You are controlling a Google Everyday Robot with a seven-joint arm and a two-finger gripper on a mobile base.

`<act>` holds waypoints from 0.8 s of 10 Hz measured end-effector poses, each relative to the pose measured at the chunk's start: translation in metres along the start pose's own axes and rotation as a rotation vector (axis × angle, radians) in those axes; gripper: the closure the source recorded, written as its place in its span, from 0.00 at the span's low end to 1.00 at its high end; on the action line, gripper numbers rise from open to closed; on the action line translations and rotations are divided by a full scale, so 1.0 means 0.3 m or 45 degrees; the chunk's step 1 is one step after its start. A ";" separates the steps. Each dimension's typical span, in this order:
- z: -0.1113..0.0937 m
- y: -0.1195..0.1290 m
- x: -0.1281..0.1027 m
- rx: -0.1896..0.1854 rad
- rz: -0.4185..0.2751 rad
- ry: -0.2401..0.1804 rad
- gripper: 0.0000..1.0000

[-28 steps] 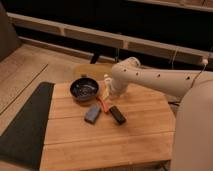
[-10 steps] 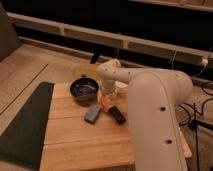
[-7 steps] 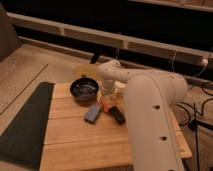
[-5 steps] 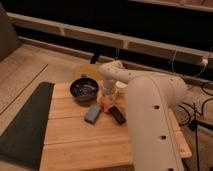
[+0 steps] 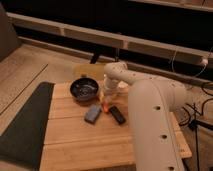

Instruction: Place the pepper in the ceramic bowl

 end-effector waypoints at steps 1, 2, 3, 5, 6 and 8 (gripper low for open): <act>0.002 0.002 -0.004 -0.010 -0.009 0.006 0.97; 0.004 0.009 -0.012 -0.028 -0.012 0.006 1.00; 0.004 0.010 -0.018 -0.034 -0.014 0.003 1.00; -0.027 0.002 -0.049 -0.025 -0.015 -0.040 1.00; -0.088 -0.008 -0.071 -0.004 -0.003 -0.088 1.00; -0.257 -0.004 -0.091 0.049 0.021 -0.191 1.00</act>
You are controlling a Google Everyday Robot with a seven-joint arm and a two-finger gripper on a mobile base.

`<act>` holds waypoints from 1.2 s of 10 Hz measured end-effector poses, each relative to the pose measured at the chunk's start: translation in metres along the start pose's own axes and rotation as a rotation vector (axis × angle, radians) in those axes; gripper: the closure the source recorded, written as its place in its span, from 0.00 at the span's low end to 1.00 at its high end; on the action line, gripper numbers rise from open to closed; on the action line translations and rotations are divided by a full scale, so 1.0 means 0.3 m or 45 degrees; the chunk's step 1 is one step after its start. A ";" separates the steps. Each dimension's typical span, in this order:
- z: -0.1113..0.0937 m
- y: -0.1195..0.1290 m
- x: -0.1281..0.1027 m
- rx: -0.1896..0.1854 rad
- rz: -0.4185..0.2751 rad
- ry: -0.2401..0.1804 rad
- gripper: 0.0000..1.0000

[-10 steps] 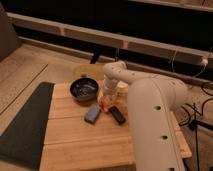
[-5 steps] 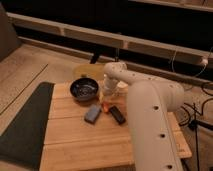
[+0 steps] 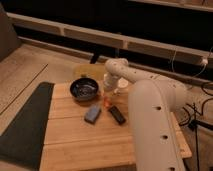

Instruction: Place the pepper in the ceramic bowl

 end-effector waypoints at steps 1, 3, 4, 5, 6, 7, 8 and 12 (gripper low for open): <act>-0.106 0.006 -0.012 0.029 0.003 -0.065 1.00; -0.268 0.045 -0.034 0.086 -0.050 -0.167 1.00; -0.310 0.065 -0.045 0.107 -0.077 -0.195 1.00; -0.356 0.098 -0.069 0.131 -0.117 -0.226 1.00; -0.361 0.115 -0.085 0.141 -0.147 -0.230 1.00; -0.343 0.141 -0.109 0.145 -0.185 -0.217 1.00; -0.292 0.183 -0.151 0.134 -0.230 -0.189 1.00; -0.196 0.241 -0.198 0.084 -0.271 -0.126 1.00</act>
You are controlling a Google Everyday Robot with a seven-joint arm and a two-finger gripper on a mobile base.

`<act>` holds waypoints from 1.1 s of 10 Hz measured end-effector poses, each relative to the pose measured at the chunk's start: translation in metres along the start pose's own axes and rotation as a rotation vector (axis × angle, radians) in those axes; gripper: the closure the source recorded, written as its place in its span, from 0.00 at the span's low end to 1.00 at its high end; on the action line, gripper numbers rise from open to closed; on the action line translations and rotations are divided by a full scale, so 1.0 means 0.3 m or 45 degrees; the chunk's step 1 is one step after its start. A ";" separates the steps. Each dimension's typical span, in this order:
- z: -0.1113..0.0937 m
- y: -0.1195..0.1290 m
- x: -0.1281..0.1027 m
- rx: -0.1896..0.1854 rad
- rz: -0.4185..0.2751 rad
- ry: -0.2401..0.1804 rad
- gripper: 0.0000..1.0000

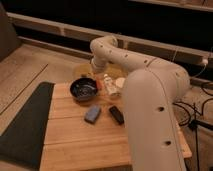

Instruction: Place the pepper in the ceramic bowl

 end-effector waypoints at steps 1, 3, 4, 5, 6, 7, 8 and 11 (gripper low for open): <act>0.001 -0.003 0.002 0.001 0.001 0.001 1.00; 0.002 -0.005 0.002 0.003 0.002 0.004 1.00; 0.010 -0.016 0.000 0.013 -0.010 0.017 1.00; 0.029 -0.012 -0.013 0.029 -0.044 0.037 1.00; 0.058 0.008 -0.042 0.049 -0.102 0.062 1.00; 0.092 0.044 -0.081 0.061 -0.166 0.081 1.00; 0.124 0.071 -0.108 0.062 -0.209 0.094 1.00; 0.243 0.153 -0.157 0.016 -0.278 0.130 1.00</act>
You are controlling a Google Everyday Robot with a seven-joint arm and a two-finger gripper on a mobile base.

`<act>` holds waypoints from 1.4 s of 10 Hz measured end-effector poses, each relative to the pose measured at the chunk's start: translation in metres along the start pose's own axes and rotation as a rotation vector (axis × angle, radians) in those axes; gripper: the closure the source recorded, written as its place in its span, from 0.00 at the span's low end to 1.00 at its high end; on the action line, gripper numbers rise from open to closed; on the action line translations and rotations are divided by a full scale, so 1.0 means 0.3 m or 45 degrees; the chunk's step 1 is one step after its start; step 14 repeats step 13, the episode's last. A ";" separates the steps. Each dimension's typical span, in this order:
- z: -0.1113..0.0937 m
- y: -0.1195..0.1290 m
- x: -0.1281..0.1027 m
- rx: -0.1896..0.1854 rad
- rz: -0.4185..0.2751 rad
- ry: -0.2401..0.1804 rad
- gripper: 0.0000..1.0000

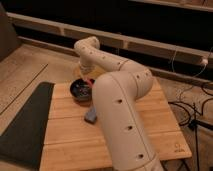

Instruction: Place the pepper in the ceramic bowl

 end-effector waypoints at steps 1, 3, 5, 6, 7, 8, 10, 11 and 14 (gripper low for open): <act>0.051 0.023 -0.015 -0.040 -0.014 0.011 1.00; 0.117 0.049 -0.028 -0.107 -0.038 0.018 0.87; 0.147 0.046 -0.039 -0.152 -0.052 0.009 0.64; 0.150 0.042 -0.046 -0.171 -0.054 -0.001 0.52; 0.149 0.041 -0.051 -0.183 -0.057 -0.009 0.43; 0.142 0.038 -0.056 -0.197 -0.063 -0.017 0.30; 0.139 0.035 -0.053 -0.211 -0.067 -0.015 0.20; 0.140 0.032 -0.044 -0.218 -0.065 -0.001 0.20; 0.133 0.035 -0.038 -0.226 -0.062 0.012 0.20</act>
